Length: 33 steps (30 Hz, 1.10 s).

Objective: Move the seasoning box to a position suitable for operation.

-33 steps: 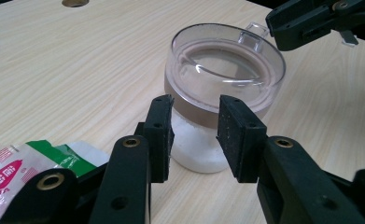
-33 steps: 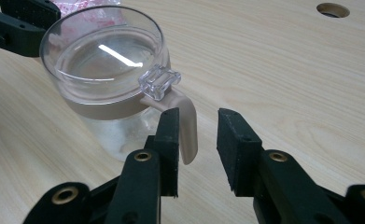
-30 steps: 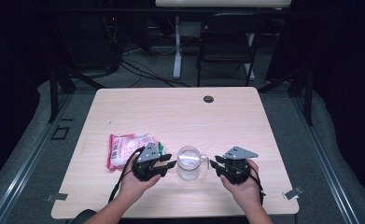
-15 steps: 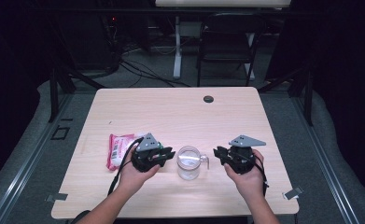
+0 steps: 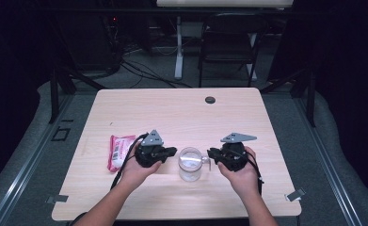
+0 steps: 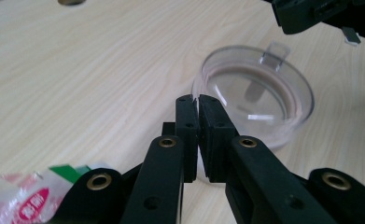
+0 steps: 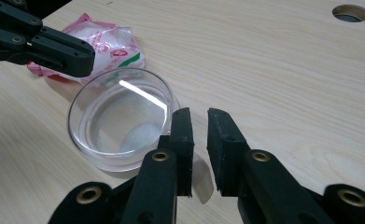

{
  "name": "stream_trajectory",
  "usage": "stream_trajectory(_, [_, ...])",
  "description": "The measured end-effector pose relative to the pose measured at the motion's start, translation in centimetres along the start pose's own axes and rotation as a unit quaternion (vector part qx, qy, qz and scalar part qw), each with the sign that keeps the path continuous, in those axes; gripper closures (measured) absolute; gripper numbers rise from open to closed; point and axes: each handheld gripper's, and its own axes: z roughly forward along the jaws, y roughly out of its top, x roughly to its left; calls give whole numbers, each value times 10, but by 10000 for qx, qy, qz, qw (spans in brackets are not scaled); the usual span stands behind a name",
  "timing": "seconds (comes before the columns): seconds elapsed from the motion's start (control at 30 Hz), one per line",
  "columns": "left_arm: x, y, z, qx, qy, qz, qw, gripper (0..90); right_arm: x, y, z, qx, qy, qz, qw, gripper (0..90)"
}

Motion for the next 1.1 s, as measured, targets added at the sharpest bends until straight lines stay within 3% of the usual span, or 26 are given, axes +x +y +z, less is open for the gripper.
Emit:
stream_trajectory(0.2, [-1,-5,1,75,-134,152,9998,835,0,-7,4,-75,26,7,10000,788])
stream_trajectory(0.33, [1,-8,4,146,-199,120,9996,836,-3,-9,5,-121,181,123,9997,785])
stream_trajectory(0.4, [1,-9,5,177,-248,70,9995,843,-2,-9,6,-79,191,85,9998,786])
stream_trajectory(0.5, [1,-10,7,248,-256,171,9992,872,1,-9,7,-106,191,28,9998,799])
stream_trajectory(0.67, [-1,-11,10,410,-487,322,9974,897,2,-9,8,-117,197,-24,9997,809])
stream_trajectory(0.77, [-3,-12,12,475,-512,371,9969,899,3,-9,8,-91,169,-53,9998,807])
stream_trajectory(1.1, [-2,-13,13,452,-540,258,9972,897,1,-10,8,-126,224,16,9997,803])
